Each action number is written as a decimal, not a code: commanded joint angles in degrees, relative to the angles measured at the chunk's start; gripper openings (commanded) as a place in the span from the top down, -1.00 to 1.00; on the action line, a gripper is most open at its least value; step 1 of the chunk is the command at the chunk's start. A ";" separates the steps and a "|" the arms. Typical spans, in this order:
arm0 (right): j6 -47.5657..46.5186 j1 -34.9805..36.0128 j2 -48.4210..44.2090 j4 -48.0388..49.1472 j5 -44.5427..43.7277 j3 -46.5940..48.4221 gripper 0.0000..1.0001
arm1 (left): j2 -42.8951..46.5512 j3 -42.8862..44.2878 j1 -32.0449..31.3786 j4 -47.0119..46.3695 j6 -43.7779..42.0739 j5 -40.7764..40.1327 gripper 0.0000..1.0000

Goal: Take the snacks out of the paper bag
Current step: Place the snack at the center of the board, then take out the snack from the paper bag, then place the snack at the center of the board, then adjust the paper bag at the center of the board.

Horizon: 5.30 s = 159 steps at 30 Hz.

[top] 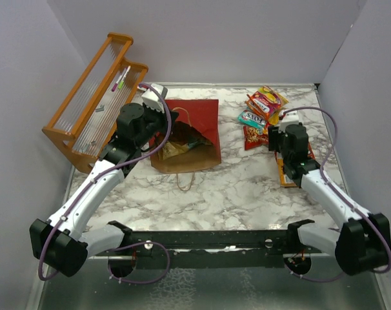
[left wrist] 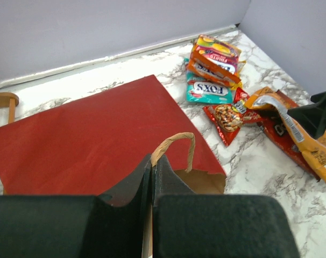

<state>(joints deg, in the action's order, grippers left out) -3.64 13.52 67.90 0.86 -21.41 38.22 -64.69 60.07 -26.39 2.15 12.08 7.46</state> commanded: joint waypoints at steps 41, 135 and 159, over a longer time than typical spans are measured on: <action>-87.76 39.04 20.28 -10.10 27.18 19.90 -0.37 | 3.99 5.37 -0.15 -0.37 -4.24 -5.58 1.00; -30.86 39.65 -16.15 4.97 -28.20 24.72 0.97 | 3.81 2.50 2.56 -1.16 -1.97 -10.41 1.00; -4.11 6.35 -9.24 -14.53 -22.89 28.92 0.97 | 5.36 5.12 3.50 1.51 27.97 -16.42 1.00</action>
<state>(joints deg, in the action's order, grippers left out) -10.74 20.47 59.13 -14.00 -44.03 66.48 -61.78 68.36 -23.86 2.85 35.94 -1.61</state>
